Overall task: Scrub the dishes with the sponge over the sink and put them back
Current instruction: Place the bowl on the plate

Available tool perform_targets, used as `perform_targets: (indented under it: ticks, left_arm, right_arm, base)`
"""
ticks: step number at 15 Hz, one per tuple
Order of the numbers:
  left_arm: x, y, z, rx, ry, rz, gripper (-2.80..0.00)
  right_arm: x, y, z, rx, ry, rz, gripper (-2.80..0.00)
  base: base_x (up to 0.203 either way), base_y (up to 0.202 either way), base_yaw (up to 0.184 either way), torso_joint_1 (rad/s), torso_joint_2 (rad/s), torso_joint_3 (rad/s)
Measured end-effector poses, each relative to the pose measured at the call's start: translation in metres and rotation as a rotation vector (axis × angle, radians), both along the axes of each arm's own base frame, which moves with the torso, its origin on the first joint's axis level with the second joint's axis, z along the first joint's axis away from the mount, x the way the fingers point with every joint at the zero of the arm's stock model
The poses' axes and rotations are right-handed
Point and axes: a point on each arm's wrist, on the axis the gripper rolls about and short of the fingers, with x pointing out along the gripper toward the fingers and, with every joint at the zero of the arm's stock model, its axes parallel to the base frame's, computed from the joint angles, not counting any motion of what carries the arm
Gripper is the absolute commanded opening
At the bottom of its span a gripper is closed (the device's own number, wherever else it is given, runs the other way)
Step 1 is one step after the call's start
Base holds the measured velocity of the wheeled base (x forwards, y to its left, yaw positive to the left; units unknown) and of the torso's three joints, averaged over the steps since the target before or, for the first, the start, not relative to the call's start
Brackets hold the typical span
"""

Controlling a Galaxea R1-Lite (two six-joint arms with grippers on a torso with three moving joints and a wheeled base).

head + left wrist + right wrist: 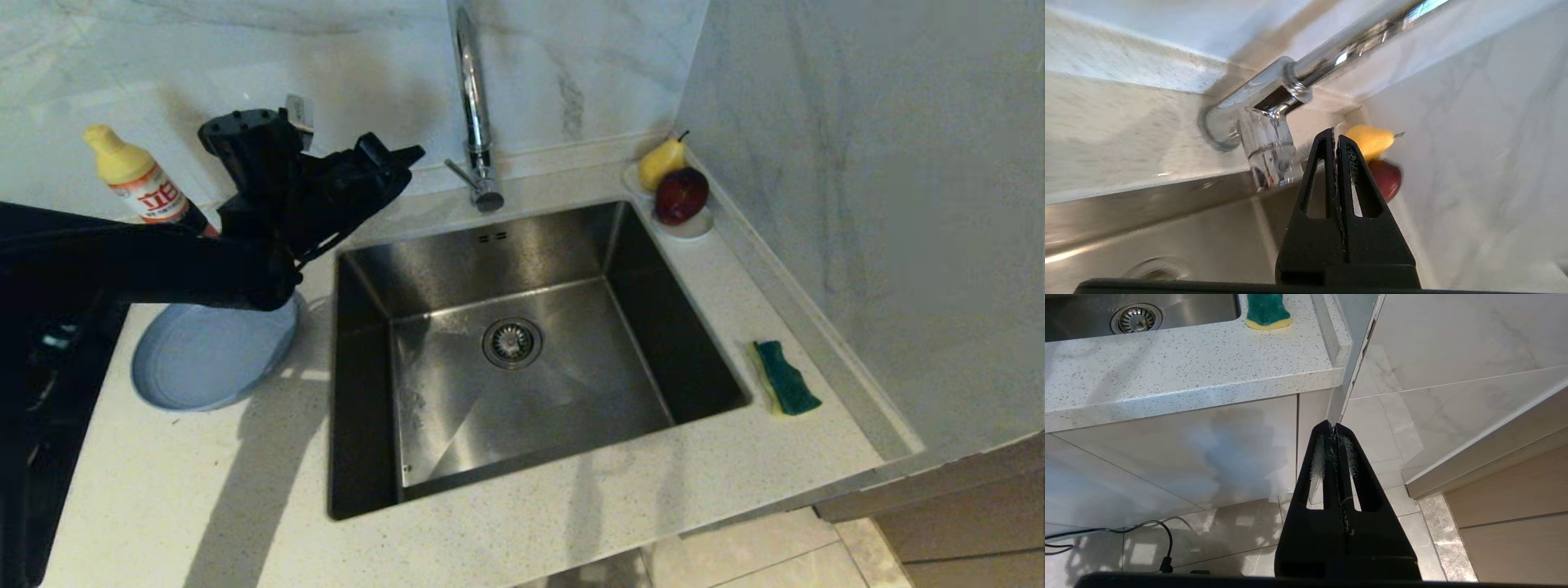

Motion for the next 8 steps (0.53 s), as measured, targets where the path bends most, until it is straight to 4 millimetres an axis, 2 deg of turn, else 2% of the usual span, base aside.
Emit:
perform_targets:
  ticks: [4,8]
  left_arm:
    - [-0.063,0.013,0.03,0.171,-0.053,0.142,-2.8]
    - [-0.144,0.029,0.037,0.346,-0.05,0.383,-2.8]
  right_arm:
    - [0.0,0.0,0.0,0.0,-0.001,0.0,-2.8]
    - [0.0,0.0,0.0,0.0,0.0,0.0,-2.8]
  base:
    - [0.0,0.0,0.0,0.0,0.0,0.0]
    - [0.0,0.0,0.0,0.0,0.0,0.0]
